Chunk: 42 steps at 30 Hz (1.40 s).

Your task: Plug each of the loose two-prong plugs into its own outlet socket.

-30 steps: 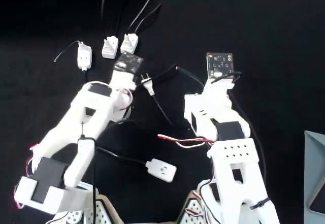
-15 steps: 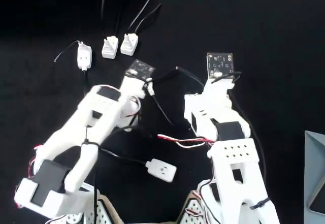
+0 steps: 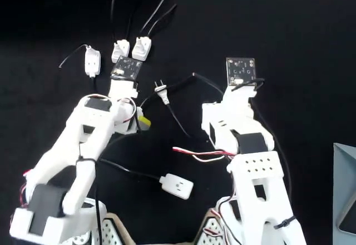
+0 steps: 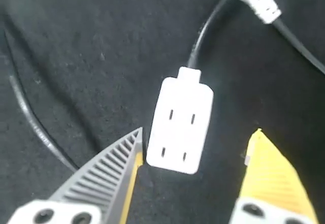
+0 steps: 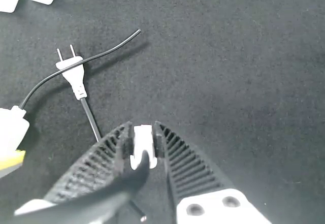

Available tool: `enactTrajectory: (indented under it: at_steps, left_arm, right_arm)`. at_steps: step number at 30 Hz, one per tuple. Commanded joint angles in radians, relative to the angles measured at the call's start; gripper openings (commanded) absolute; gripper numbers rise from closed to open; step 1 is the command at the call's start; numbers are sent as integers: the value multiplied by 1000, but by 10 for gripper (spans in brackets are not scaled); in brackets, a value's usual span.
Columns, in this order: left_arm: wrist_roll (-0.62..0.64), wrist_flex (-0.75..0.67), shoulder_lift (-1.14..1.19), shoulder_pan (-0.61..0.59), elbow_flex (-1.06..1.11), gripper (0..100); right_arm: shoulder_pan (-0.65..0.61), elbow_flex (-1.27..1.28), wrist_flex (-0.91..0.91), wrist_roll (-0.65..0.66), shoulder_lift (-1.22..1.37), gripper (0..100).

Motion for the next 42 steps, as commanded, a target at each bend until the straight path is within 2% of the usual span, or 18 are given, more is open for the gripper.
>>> enactTrajectory:
  at_steps: [1, 4, 12, 15, 20, 26, 38, 42]
  left_arm:
    - [-6, -34, 68, -33, -54, 320]
    - [-12, -12, 133, -31, -97, 309]
    - [-78, 21, 153, 50, -113, 87]
    - [-77, 29, 153, 71, -110, 53]
    - [-80, 31, 152, 119, -87, 51]
    - [-149, 58, 152, 174, -84, 51]
    - [-238, 63, 152, 179, -84, 57]
    - [-227, 147, 152, 173, -127, 137]
  right_arm:
    - [14, -58, -9, 12, -24, 11]
    - [14, -58, -9, 12, -24, 11]
    - [14, -58, -9, 12, -24, 11]
    - [14, -58, -9, 12, -24, 11]
    - [14, -58, -9, 12, -24, 11]
    - [14, -58, -9, 12, -24, 11]
    - [14, -56, -9, 31, -24, 11]
    - [14, -56, -9, 31, -24, 11]
